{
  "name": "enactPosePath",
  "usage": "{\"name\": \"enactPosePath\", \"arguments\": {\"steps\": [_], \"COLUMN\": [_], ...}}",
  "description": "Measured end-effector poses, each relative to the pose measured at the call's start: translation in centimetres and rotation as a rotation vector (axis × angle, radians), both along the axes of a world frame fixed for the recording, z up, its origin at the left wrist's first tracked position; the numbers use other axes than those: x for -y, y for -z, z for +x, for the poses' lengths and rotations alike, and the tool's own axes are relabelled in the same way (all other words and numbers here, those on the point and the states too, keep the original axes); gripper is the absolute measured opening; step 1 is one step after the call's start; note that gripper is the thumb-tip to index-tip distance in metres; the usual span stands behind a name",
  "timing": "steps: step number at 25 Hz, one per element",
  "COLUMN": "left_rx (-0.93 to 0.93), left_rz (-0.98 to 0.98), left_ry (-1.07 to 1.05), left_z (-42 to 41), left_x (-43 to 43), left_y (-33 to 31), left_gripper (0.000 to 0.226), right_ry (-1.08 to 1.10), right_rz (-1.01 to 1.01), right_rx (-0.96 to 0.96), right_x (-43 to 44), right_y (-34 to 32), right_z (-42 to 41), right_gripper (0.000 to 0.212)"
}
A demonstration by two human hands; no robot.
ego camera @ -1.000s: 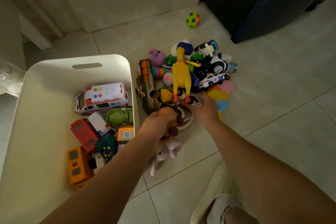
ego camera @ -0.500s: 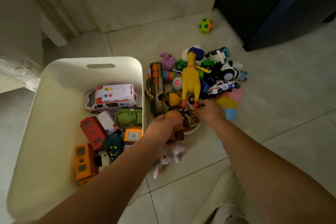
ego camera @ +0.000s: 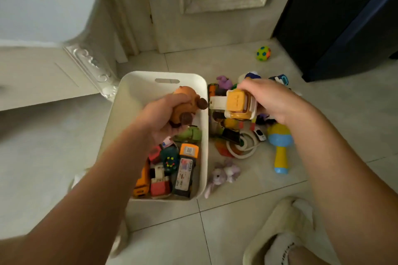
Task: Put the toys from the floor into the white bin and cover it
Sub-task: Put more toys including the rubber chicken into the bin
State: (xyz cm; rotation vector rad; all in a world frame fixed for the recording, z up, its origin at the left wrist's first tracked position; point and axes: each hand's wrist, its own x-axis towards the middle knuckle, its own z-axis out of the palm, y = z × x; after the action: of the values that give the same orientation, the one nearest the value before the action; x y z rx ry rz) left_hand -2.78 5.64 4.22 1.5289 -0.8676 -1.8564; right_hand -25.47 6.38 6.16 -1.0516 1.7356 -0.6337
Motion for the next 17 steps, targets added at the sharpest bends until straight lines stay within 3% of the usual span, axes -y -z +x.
{"name": "enactPosePath", "arguments": {"steps": [3, 6, 9, 12, 13, 15, 17], "left_rx": [0.293, 0.43, 0.405, 0.373, 0.356, 0.338, 0.334], "left_rz": [-0.161, -0.145, -0.107, -0.079, -0.08, -0.066, -0.051], "left_ry": [0.037, 0.072, 0.059, 0.009, 0.004, 0.003, 0.031], "left_z": [6.2, 10.5, 12.4, 13.5, 13.8, 13.9, 13.8], "left_x": [-0.1, -0.8, -1.4, -0.8, -0.6, -0.3, -0.3], "left_y": [-1.2, -0.5, 0.7, 1.3, 1.5, 1.9, 2.2], "left_gripper": [0.023, 0.023, 0.022, 0.028, 0.028, 0.028, 0.03], "right_ry": [-0.18, -0.371, -0.468, -0.381, -0.385, -0.57, -0.564], "right_rz": [-0.017, 0.207, 0.444, 0.62, 0.663, 0.63, 0.579], "right_rx": [0.017, -0.103, -0.026, 0.127, 0.111, -0.13, -0.236], "right_x": [1.4, 1.3, -0.2, -1.1, -1.4, -2.6, -3.1], "right_y": [1.4, 6.2, 11.2, 15.1, 16.0, 17.3, 17.3], "right_z": [7.7, 14.7, 19.7, 22.7, 23.4, 24.4, 24.2], "right_gripper": [0.024, 0.024, 0.016, 0.019, 0.023, 0.025, 0.03]}}
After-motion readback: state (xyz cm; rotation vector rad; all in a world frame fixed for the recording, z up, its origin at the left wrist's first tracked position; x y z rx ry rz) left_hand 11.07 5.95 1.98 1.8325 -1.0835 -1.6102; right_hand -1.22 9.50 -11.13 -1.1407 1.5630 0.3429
